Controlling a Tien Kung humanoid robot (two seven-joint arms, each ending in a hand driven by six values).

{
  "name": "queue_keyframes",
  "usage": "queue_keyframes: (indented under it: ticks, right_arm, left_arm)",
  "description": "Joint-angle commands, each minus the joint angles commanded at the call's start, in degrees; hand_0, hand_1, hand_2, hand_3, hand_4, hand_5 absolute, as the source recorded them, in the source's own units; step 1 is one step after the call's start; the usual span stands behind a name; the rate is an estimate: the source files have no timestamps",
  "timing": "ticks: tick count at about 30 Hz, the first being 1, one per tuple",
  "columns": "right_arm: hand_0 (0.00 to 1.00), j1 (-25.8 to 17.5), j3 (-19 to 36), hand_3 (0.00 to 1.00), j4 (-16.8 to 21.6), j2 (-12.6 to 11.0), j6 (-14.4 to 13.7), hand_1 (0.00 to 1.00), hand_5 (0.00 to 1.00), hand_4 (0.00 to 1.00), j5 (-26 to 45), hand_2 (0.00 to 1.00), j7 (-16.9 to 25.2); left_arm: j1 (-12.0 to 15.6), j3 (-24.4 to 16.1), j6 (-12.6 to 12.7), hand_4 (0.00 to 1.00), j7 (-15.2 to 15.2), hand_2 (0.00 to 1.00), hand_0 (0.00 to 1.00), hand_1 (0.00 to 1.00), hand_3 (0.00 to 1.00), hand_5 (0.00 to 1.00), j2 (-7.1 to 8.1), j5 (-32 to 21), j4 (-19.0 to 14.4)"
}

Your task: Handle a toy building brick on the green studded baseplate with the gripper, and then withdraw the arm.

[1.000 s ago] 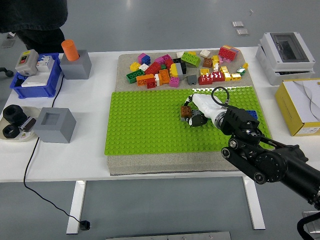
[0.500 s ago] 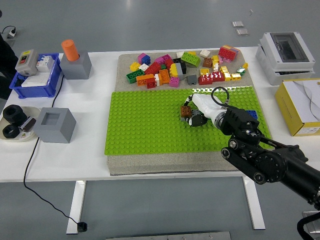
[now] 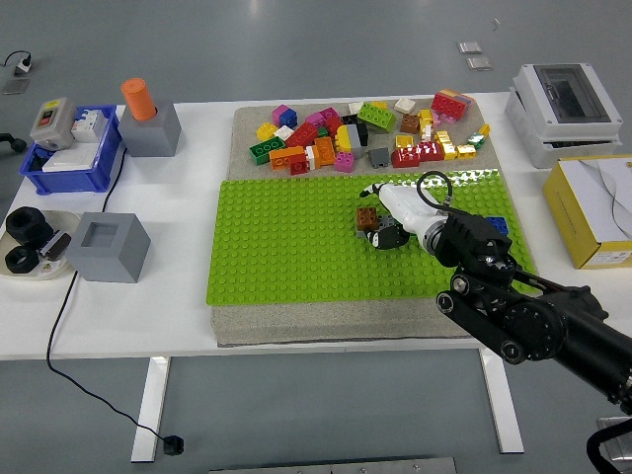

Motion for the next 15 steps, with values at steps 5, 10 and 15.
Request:
queue_keyframes:
  ticks: [5, 10, 15]
  right_arm:
    - [0.779, 0.0, 0.0, 0.839, 0.2, -0.1, 0.1, 0.822, 0.140, 0.615, 0.0, 0.938, -0.2]
    - [0.783, -0.1, -0.1, 0.837, 1.6, -0.6, 0.3, 0.822, 0.134, 0.622, 0.1, 0.943, -0.4]
    - [0.783, -0.2, -0.1, 0.843, 3.8, -1.6, 0.8, 0.823, 0.130, 0.635, -0.3, 0.945, -0.9]
  left_arm:
    - [0.0, 0.1, 0.0, 0.693, 0.0, 0.615, 0.657, 0.642, 0.630, 0.244, -0.04, -0.1, 0.0]
    - [0.1, 0.1, 0.0, 0.692, 0.0, 0.615, 0.656, 0.642, 0.629, 0.244, -0.10, -0.2, 0.0]
    - [0.2, 0.1, 0.0, 0.689, -0.1, 0.614, 0.656, 0.642, 0.628, 0.241, -0.16, -0.3, 0.0]
